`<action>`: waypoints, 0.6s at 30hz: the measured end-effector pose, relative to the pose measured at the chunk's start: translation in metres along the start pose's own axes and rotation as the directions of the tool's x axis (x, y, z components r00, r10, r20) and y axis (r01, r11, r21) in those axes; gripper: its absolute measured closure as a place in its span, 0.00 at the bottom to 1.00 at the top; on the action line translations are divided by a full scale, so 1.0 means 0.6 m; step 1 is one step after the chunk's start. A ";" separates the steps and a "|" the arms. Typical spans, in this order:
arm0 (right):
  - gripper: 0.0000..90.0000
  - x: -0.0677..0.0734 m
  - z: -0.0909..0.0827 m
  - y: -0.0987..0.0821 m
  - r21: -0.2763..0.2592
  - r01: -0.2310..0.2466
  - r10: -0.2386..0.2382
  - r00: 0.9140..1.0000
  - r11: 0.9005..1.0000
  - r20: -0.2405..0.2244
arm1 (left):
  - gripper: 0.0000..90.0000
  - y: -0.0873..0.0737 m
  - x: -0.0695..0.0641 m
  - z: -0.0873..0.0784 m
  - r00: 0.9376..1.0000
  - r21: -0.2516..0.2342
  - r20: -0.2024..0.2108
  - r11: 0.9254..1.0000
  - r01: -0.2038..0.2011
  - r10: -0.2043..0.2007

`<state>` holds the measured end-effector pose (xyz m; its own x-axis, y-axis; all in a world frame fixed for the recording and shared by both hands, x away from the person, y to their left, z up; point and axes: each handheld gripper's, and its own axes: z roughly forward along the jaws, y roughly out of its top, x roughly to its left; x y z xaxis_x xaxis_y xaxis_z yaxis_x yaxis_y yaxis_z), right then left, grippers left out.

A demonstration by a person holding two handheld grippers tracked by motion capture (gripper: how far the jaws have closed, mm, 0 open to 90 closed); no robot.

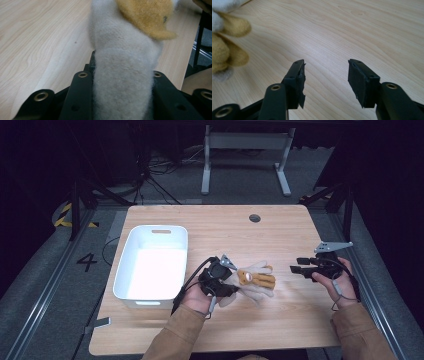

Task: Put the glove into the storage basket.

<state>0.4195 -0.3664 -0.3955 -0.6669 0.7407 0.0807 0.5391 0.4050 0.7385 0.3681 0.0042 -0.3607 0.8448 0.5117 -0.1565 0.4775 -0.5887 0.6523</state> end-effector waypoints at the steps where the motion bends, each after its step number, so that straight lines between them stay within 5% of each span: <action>1: 0.56 0.000 0.001 0.001 0.007 -0.003 0.003 1.000 1.000 -0.003 | 0.79 0.002 0.002 -0.002 1.000 0.006 -0.002 1.000 0.005 -0.005; 13: 0.57 0.000 0.017 0.025 0.006 0.012 -0.012 1.000 1.000 -0.025 | 0.79 0.025 0.024 -0.034 0.995 0.090 -0.068 0.993 0.082 -0.076; 18: 0.57 -0.004 0.018 0.028 0.004 0.005 -0.005 1.000 1.000 -0.031 | 0.78 0.038 0.032 -0.052 0.983 0.113 -0.116 0.982 0.152 -0.139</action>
<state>0.4355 -0.3556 -0.3907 -0.6852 0.7218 0.0972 0.5375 0.4110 0.7363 0.3879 0.0201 -0.3255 0.7366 0.6576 -0.1582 0.6245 -0.5713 0.5326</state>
